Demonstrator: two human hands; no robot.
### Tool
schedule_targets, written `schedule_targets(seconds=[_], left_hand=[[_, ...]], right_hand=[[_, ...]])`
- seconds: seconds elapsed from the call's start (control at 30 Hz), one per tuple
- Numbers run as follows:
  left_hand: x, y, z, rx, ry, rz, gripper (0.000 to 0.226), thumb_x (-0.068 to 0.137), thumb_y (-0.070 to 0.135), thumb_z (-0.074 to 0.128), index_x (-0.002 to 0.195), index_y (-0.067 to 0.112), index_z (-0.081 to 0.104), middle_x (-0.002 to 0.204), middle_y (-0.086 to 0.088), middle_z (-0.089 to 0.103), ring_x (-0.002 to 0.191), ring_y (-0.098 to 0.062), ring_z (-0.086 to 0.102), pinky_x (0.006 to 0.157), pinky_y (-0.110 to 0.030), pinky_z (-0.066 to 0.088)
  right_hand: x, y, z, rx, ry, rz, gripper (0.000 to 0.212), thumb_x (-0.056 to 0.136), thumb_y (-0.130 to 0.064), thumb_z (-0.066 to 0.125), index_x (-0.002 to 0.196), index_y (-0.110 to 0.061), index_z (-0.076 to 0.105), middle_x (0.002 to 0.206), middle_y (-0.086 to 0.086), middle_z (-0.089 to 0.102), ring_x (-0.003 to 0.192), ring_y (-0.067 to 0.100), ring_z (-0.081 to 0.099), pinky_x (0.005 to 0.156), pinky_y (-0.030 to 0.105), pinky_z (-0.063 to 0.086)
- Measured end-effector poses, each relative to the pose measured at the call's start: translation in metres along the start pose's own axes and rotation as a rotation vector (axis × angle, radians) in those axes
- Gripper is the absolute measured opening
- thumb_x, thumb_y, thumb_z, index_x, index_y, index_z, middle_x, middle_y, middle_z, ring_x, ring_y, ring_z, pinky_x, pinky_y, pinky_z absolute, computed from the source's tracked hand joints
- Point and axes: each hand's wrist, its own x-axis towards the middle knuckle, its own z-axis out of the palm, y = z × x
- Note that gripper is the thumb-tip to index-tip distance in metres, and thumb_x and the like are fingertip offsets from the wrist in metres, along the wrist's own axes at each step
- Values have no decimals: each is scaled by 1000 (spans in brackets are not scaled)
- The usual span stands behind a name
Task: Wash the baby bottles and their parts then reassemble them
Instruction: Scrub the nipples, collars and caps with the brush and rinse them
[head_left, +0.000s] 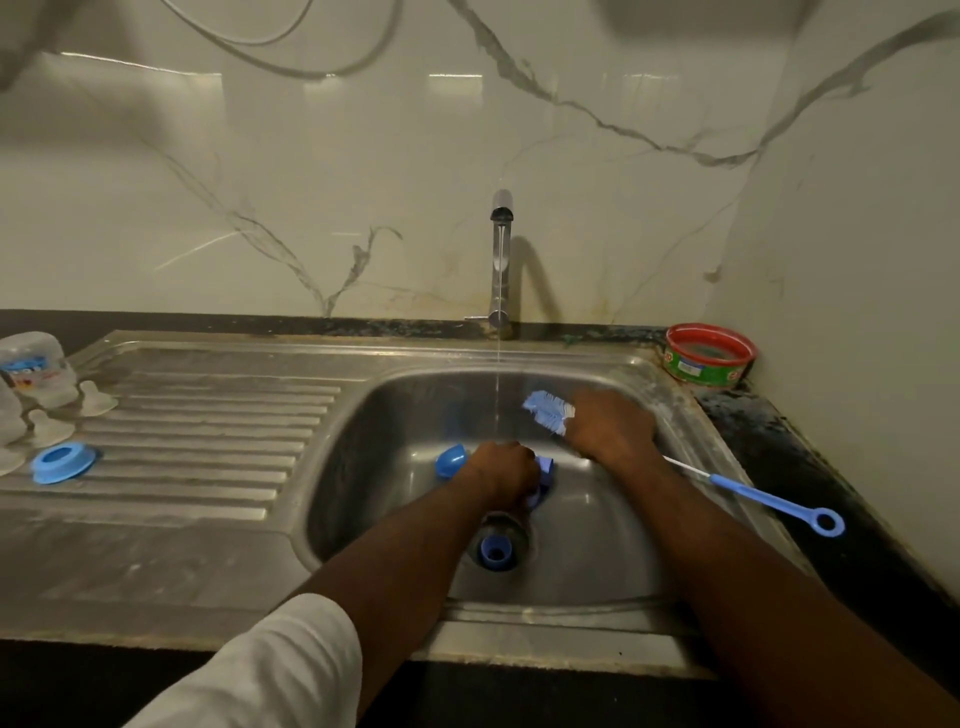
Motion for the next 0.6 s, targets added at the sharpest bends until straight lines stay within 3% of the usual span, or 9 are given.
schedule_targets(seconds=[0.07, 0.17, 0.27, 0.43, 0.6], left_hand=[[0, -19, 2, -192, 77, -68, 24, 92, 36, 64, 109, 21, 71, 109, -4, 68, 102, -27, 65, 76, -33, 45], [3, -46, 1, -768, 388, -251, 19, 98, 27, 64, 96, 9, 70, 90, -3, 68, 87, -21, 67, 75, -26, 48], [0, -57, -11, -1347, 577, -366, 18, 101, 20, 61, 109, 7, 70, 104, -10, 73, 92, -19, 71, 73, -22, 58], [-2, -55, -23, -1738, 632, -405, 13, 99, 15, 62, 106, 9, 71, 105, -12, 73, 97, -20, 71, 74, -20, 57], [-7, -47, -50, -2152, 563, -366, 18, 99, 6, 57, 112, 3, 69, 103, -13, 74, 93, -19, 71, 75, -21, 60]], right_hand=[[-1, 2, -2, 21, 17, 14, 29, 90, -30, 65, 118, -25, 65, 119, 4, 67, 107, 27, 65, 72, 32, 40], [-3, 3, -5, 56, 55, 41, 28, 92, -34, 63, 119, -26, 66, 119, 2, 68, 107, 25, 65, 74, 31, 39], [-5, 0, -8, 73, 79, 43, 25, 95, -33, 60, 117, -25, 66, 118, 3, 68, 106, 26, 65, 74, 32, 39], [-10, -6, -17, 157, 159, -15, 26, 96, -37, 58, 118, -22, 55, 110, 7, 67, 88, 25, 62, 68, 33, 43], [-17, -24, -28, 264, 211, -101, 32, 99, -35, 53, 125, -17, 48, 109, 11, 68, 92, 29, 66, 67, 33, 46]])
